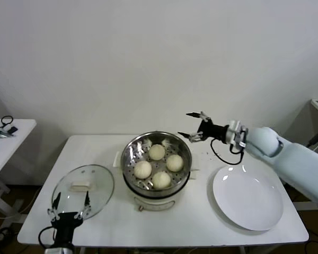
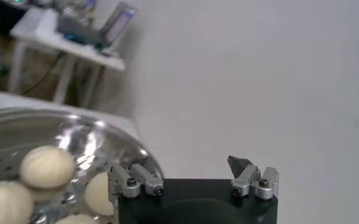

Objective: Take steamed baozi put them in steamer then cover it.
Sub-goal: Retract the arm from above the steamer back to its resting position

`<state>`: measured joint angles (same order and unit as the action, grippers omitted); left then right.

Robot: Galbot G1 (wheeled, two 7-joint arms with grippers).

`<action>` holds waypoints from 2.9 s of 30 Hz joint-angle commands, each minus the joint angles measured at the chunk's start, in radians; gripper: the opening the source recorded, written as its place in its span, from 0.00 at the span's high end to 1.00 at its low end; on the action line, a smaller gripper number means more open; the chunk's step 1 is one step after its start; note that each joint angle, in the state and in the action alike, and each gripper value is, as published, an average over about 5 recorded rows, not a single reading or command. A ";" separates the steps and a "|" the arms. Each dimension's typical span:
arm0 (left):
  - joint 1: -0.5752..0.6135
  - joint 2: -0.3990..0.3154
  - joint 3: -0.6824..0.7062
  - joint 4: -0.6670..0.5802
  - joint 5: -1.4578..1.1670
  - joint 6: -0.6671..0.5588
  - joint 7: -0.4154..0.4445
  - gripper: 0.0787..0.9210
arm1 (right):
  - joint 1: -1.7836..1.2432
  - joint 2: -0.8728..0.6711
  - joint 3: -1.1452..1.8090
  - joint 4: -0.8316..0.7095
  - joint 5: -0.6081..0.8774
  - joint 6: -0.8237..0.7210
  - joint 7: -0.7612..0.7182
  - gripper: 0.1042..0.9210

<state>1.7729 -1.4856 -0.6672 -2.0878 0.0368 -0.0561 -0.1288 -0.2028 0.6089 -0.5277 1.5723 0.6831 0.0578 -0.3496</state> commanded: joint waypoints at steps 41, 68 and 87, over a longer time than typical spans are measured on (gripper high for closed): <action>-0.263 0.018 -0.058 0.352 1.621 0.024 0.022 0.12 | -1.132 0.401 1.036 0.112 -0.233 0.078 0.157 0.12; -0.458 0.047 -0.091 0.587 1.570 0.019 -0.072 0.12 | -1.111 0.419 1.008 0.102 -0.290 0.071 0.162 0.12; -0.512 0.066 -0.064 0.645 1.515 0.020 -0.106 0.12 | -1.131 0.444 1.009 0.092 -0.342 0.084 0.155 0.12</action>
<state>1.2840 -1.4255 -0.7370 -1.4735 1.5769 -0.0314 -0.2272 -1.3313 1.0465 0.4799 1.6663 0.3587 0.1383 -0.1925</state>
